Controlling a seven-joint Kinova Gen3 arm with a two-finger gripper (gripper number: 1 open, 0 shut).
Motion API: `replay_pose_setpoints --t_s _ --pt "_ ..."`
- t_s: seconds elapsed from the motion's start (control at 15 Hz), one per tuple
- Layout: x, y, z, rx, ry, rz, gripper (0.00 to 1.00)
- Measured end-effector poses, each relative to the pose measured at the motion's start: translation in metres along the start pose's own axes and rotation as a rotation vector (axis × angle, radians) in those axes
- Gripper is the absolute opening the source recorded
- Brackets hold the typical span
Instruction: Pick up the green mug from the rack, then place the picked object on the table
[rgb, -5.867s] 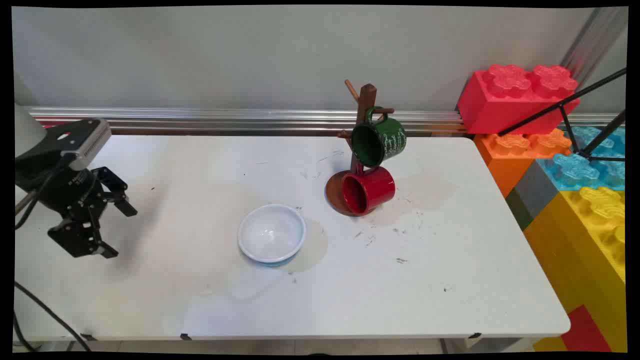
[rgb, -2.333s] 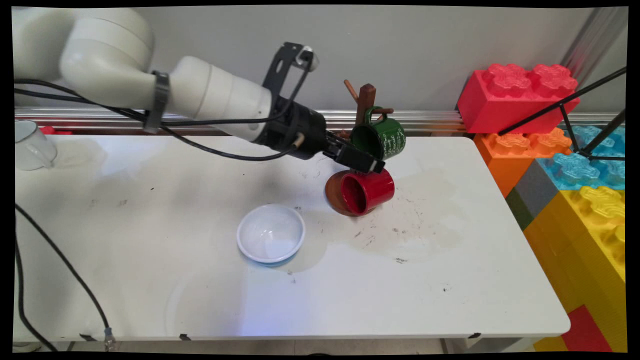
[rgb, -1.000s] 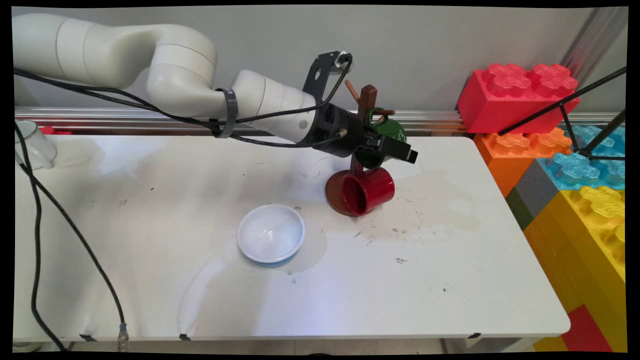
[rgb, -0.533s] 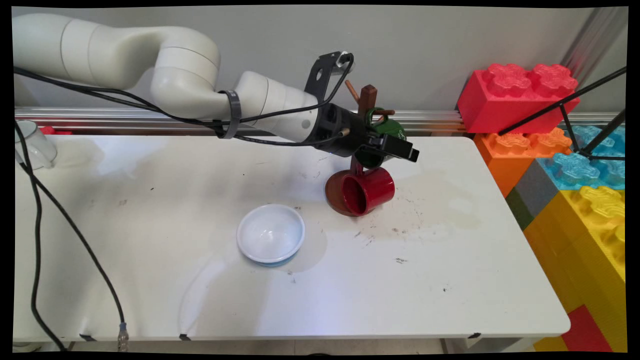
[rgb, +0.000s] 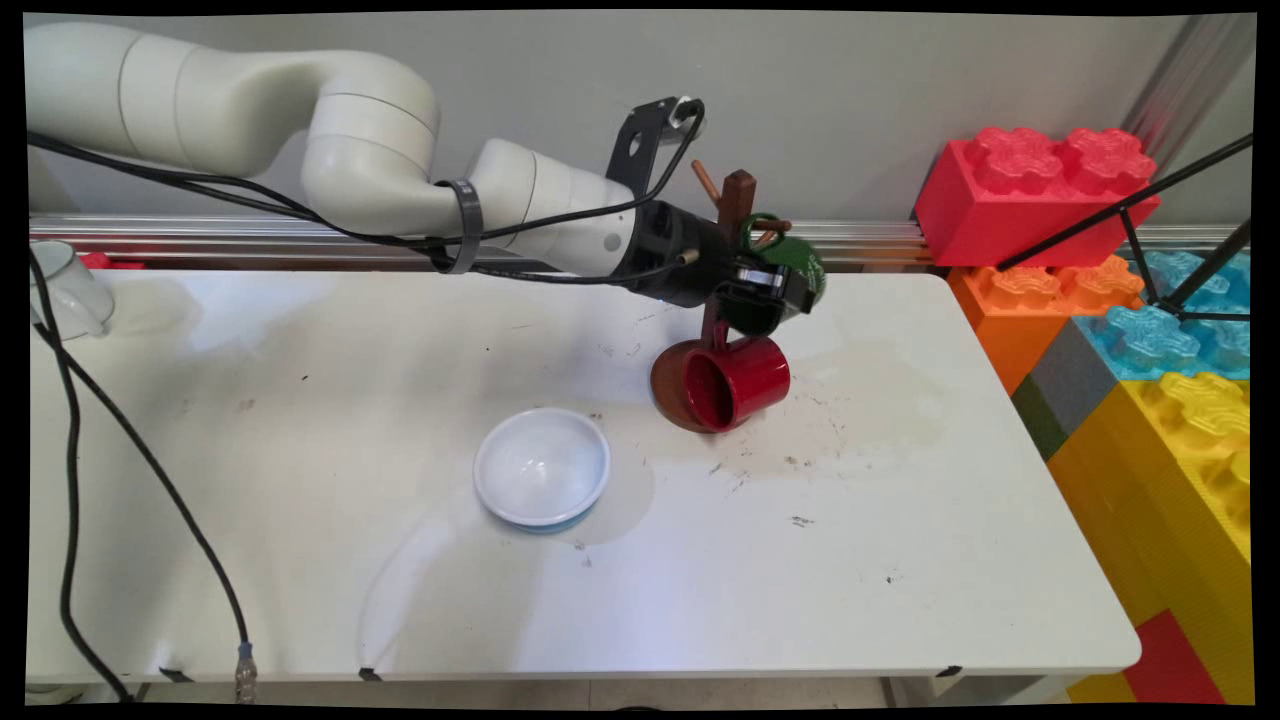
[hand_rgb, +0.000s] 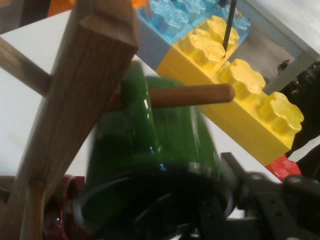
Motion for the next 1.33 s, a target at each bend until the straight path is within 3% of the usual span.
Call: replay_pose_setpoints --t_s 0.33,1.33 --pt "-0.001 -0.001 -0.003 0.005 -0.002 -0.011 0.00" --pt "0.007 0.020 -0.014 -0.083 0.011 -0.020 0.00"
